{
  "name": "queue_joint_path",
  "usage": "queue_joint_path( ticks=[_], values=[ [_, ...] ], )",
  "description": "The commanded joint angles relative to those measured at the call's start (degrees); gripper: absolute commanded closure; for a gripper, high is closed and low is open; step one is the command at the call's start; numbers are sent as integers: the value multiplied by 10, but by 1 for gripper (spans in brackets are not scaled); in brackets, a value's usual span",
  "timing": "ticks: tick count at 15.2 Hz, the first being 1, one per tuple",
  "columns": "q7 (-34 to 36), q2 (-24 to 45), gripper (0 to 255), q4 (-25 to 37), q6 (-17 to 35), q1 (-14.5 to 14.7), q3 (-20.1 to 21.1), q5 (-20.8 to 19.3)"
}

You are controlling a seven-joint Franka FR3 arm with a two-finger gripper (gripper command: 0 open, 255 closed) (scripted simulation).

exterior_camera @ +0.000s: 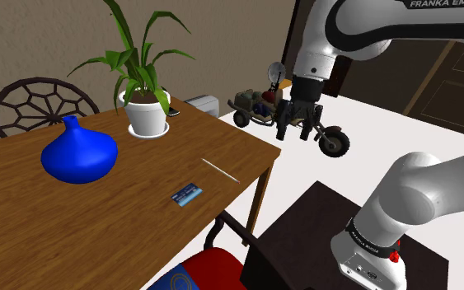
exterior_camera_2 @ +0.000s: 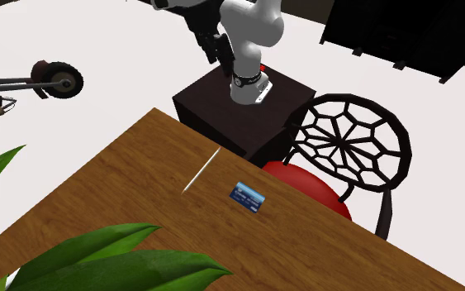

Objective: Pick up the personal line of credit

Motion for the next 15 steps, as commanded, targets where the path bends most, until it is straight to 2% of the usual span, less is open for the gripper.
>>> queue_joint_path(
  ticks=[1, 9, 15],
  values=[
    [60, 14, 0, -6, 21, 0, 28, 37],
    [258, 121, 0, 4, 139, -5, 133, 160],
    [393, 239, 0, 43, 250, -17, 204, 222]
  ],
)
